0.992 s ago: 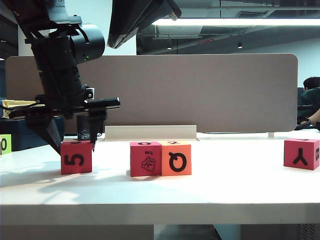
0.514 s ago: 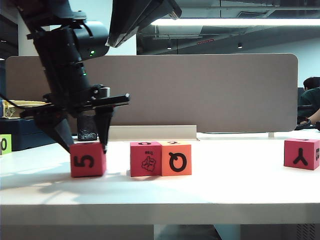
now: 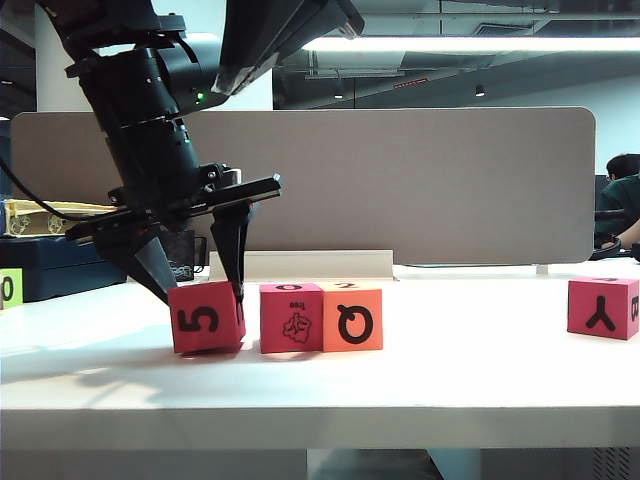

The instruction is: Select the appropriate blocks from the scattered letter blocks on the table and arrange them in a row to spell out "2024".

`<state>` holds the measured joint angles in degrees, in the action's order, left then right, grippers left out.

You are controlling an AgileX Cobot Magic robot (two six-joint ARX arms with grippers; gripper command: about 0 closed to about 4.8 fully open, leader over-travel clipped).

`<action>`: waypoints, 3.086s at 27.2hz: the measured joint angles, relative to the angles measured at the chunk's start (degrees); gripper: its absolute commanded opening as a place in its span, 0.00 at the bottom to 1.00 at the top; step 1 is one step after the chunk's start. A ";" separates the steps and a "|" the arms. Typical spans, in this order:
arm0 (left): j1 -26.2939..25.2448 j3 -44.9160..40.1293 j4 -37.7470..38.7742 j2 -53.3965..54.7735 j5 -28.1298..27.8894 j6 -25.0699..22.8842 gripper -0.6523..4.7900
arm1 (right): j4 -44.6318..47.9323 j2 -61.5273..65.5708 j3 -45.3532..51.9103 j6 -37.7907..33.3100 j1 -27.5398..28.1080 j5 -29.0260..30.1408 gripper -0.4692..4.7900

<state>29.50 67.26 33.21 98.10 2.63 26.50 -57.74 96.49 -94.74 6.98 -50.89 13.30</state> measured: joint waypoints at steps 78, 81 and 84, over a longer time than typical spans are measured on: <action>-7.06 0.17 5.40 -29.38 9.94 -21.97 0.84 | -9.16 6.38 1.22 -39.63 43.78 -18.80 0.85; -7.04 0.17 5.66 -29.38 10.03 -21.99 0.84 | -7.32 6.40 3.21 -40.76 44.52 -18.03 0.85; -7.08 0.20 5.70 -29.40 10.01 -21.99 0.84 | -3.19 6.45 6.95 -42.14 44.74 -15.37 0.85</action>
<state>22.41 67.46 38.92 68.71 12.64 4.51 -60.93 102.94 -87.79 -35.16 -6.15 -2.07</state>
